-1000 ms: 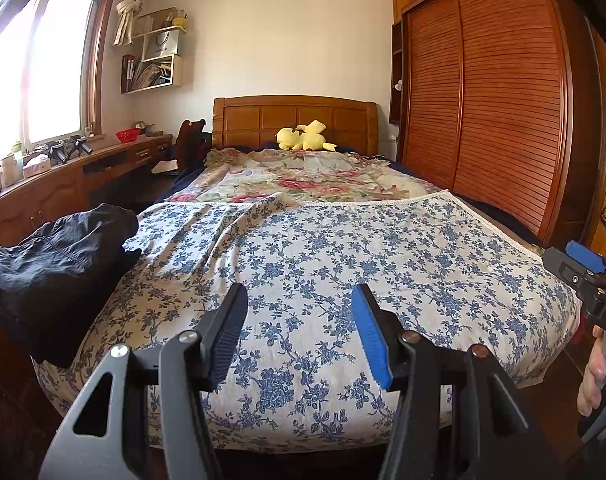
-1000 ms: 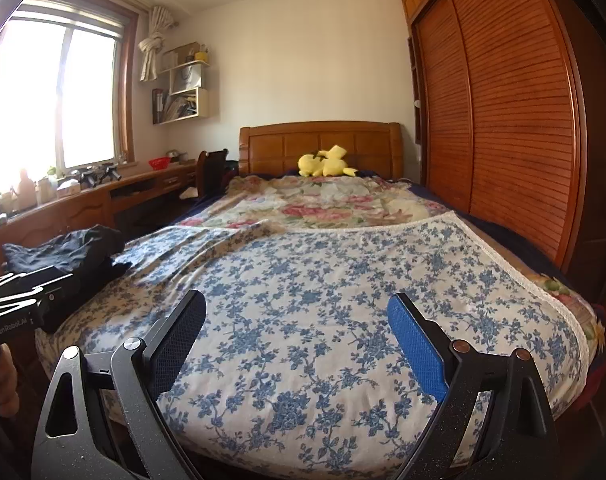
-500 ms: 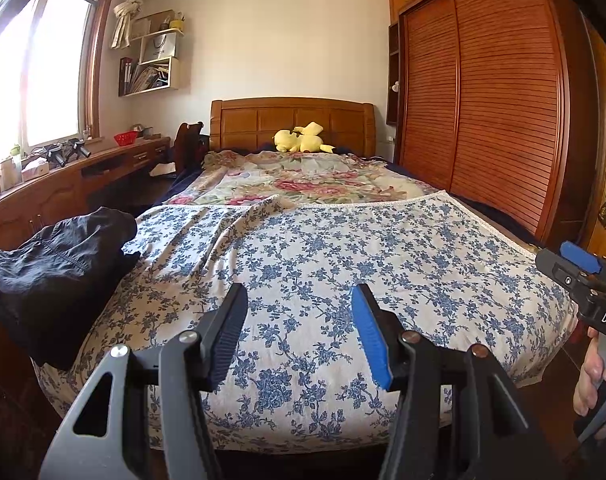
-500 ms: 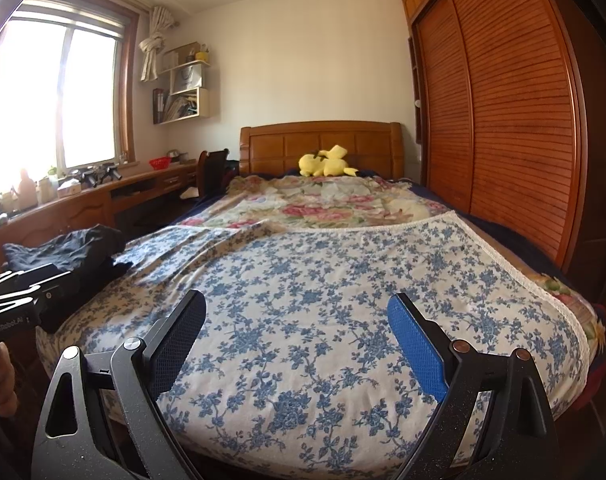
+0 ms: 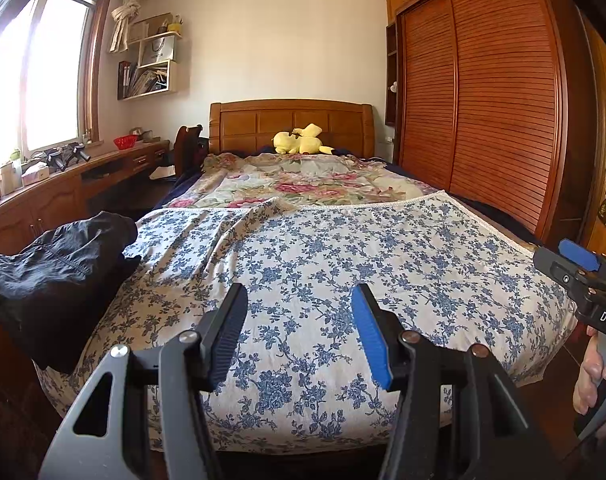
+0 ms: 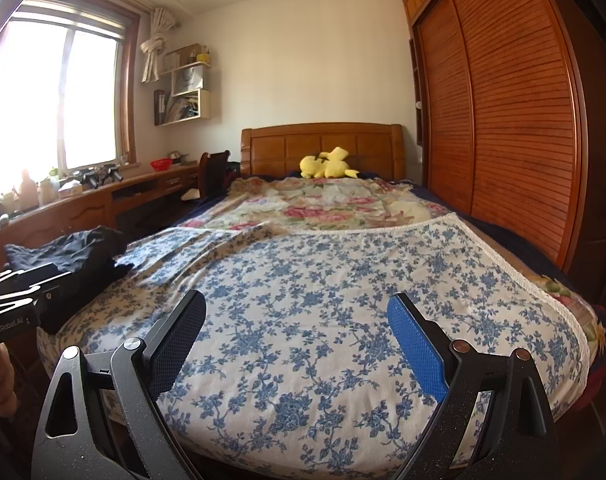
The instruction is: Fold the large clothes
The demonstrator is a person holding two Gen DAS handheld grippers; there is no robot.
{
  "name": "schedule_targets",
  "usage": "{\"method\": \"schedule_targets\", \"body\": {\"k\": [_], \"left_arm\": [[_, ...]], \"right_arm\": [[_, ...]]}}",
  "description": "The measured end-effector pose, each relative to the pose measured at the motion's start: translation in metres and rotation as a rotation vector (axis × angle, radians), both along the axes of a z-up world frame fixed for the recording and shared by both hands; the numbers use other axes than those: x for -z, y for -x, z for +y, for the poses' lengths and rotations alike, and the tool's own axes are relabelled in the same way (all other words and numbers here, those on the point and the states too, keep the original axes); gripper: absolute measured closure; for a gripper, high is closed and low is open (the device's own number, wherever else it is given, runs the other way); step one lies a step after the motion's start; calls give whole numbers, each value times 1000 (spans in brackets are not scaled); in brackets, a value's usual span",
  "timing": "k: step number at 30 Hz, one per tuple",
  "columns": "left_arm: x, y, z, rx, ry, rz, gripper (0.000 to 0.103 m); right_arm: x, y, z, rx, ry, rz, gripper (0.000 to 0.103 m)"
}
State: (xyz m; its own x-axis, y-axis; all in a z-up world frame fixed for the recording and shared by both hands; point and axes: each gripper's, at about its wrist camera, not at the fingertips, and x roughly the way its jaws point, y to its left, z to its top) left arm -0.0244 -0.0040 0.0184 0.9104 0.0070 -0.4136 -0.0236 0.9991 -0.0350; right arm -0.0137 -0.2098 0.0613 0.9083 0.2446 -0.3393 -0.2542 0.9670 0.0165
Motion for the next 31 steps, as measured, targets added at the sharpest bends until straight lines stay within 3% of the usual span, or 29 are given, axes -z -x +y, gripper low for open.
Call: {"method": "schedule_targets", "body": {"k": [31], "left_arm": [[-2,4,-1,0,-1,-8,49]], "right_arm": [[-1,2,2,0,0,-5,9]]}}
